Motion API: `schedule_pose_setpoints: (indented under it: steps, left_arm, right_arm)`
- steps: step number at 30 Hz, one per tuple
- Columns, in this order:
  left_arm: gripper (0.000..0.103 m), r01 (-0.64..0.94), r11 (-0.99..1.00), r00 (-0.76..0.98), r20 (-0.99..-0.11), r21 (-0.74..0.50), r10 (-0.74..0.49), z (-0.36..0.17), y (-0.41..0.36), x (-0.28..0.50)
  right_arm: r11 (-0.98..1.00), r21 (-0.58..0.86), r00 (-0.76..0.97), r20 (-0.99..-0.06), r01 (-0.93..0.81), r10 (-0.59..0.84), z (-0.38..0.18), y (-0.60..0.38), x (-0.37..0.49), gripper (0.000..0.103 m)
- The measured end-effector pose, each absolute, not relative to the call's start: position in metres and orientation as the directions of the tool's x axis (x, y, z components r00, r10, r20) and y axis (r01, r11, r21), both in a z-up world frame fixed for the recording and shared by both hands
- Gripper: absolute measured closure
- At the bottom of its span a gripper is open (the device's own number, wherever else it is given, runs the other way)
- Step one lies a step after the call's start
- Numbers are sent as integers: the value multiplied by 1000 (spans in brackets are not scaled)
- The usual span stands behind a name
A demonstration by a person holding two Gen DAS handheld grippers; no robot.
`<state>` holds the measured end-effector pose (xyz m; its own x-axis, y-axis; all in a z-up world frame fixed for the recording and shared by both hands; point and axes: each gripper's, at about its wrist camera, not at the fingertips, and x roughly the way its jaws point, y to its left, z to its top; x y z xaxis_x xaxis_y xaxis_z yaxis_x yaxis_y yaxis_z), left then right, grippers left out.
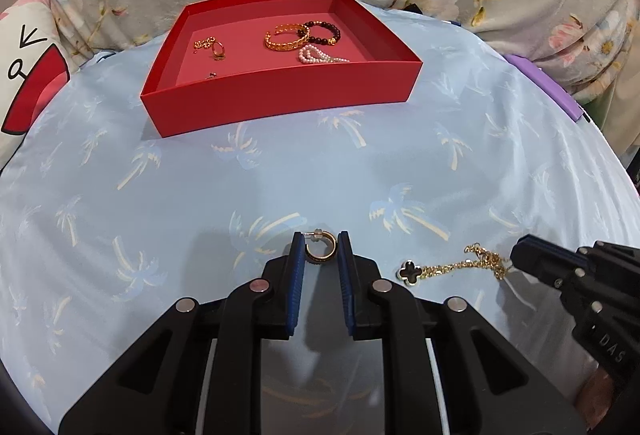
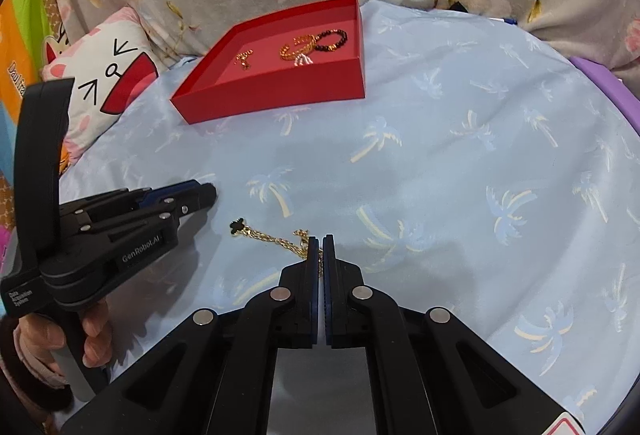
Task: Organize jewelry
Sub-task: 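Grasp the hoop earring with the left tool while the right tool grasps the gold chain with black clover pendant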
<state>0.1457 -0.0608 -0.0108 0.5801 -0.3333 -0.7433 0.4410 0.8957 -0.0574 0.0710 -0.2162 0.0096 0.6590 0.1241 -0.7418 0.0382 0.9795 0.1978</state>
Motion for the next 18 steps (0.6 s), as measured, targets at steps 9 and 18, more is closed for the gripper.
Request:
schedule_pose_setpoints:
  steps: [9, 18]
  left_arm:
    - [87, 409, 910, 593, -738, -68, -322, -9, -34, 134]
    - [87, 400, 912, 605, -723, -86, -334, 0, -15, 123]
  right_arm:
    - [974, 225, 702, -697, 18, 147, 30, -218, 61, 102]
    - [973, 231, 761, -630, -2, 151, 66, -220, 51, 102]
